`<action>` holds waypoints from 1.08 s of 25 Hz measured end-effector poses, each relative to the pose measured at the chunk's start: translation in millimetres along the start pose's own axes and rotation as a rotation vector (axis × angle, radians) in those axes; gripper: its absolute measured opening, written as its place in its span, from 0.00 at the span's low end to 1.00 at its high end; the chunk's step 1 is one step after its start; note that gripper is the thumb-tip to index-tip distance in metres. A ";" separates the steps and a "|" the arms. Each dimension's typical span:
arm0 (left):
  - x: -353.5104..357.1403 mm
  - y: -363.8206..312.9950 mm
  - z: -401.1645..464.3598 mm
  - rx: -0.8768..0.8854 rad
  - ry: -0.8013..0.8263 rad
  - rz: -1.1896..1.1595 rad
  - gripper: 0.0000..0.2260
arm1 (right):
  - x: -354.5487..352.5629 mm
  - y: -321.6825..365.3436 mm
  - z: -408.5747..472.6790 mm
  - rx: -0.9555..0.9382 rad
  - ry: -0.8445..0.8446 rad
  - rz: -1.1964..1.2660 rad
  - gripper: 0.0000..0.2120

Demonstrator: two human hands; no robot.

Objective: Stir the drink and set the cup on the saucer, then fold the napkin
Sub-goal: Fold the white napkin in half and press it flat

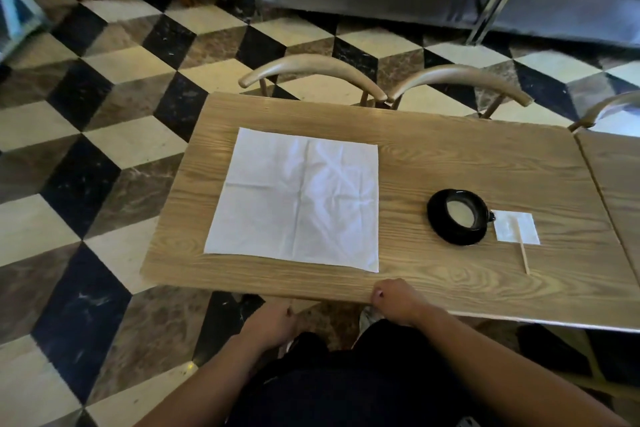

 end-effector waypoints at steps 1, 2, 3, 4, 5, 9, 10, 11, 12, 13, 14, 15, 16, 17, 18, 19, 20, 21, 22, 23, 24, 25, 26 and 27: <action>-3.9 7.0 3.3 -0.011 -0.004 -0.004 0.09 | -0.6 5.6 1.3 -0.005 0.001 -0.002 0.15; -8.7 12.5 6.8 -0.018 -0.005 0.001 0.09 | -1.5 11.8 2.5 -0.012 0.001 -0.004 0.16; -14.1 16.5 11.6 -0.020 -0.013 -0.001 0.10 | -2.7 16.9 5.3 -0.020 0.003 -0.004 0.16; -20.2 18.0 16.4 -0.020 -0.020 -0.004 0.10 | -4.4 21.4 8.7 -0.027 0.005 -0.005 0.16; -25.5 19.2 22.5 -0.024 -0.032 -0.016 0.11 | -6.3 25.2 13.2 -0.033 0.010 -0.012 0.15; -49.1 20.8 48.6 -0.049 -0.093 -0.019 0.11 | -19.0 39.1 39.1 -0.055 0.023 0.004 0.14; -55.2 19.9 55.0 -0.048 -0.091 -0.004 0.10 | -23.2 42.1 47.0 -0.063 0.025 0.008 0.14; -61.9 19.3 62.9 -0.051 -0.082 0.012 0.10 | -27.0 44.9 56.7 -0.064 0.027 0.018 0.14; -69.4 18.3 70.3 -0.057 -0.071 0.029 0.09 | -30.7 47.4 66.4 -0.060 0.035 0.029 0.13; -77.5 17.8 77.9 -0.065 -0.069 0.044 0.10 | -34.4 51.2 76.2 -0.060 0.047 0.037 0.11; -86.6 16.4 85.5 -0.071 -0.072 0.056 0.11 | -38.3 56.3 86.0 -0.068 0.060 0.041 0.11; -95.7 15.1 92.3 -0.078 -0.075 0.061 0.12 | -41.7 61.6 95.2 -0.073 0.073 0.048 0.11; -104.4 13.6 99.0 -0.087 -0.075 0.060 0.12 | -45.2 66.4 103.4 -0.075 0.085 0.059 0.13; -111.8 11.9 104.2 -0.098 -0.075 0.057 0.13 | -47.7 71.3 109.0 -0.074 0.099 0.076 0.15; -118.8 10.0 110.2 -0.103 -0.075 0.054 0.13 | -50.2 76.9 114.6 -0.086 0.109 0.083 0.16; -126.4 8.1 118.4 -0.104 -0.075 0.057 0.13 | -54.3 83.2 122.3 -0.100 0.115 0.092 0.17; -133.2 7.1 126.9 -0.104 -0.072 0.064 0.13 | -58.9 89.0 130.0 -0.108 0.112 0.096 0.17; -140.4 7.1 136.0 -0.107 -0.067 0.069 0.13 | -63.6 94.5 137.8 -0.098 0.112 0.110 0.16; -147.8 7.2 145.5 -0.106 -0.060 0.073 0.13 | -67.4 100.0 145.9 -0.089 0.109 0.117 0.16; -155.1 7.6 156.0 -0.101 -0.054 0.074 0.13 | -71.6 106.5 155.1 -0.083 0.104 0.116 0.15; -162.3 7.9 168.1 -0.091 -0.050 0.073 0.13 | -76.0 113.9 165.3 -0.082 0.096 0.114 0.15; -170.6 6.6 180.5 -0.076 -0.051 0.071 0.13 | -78.5 120.7 176.6 -0.076 0.093 0.110 0.13; -179.4 3.9 192.5 -0.058 -0.064 0.061 0.12 | -81.5 126.7 187.3 -0.063 0.086 0.106 0.12; -188.2 1.5 203.8 -0.037 -0.086 0.046 0.11 | -85.9 133.2 197.1 -0.042 0.071 0.105 0.10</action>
Point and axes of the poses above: each hand's wrist, its own z-axis towards the middle knuckle, its own x-axis out of the palm, y = z × x, the point moved 7 cm from there along z, towards the middle knuckle, and after that the axes turned 15 degrees about -y, right-handed, at the moved point
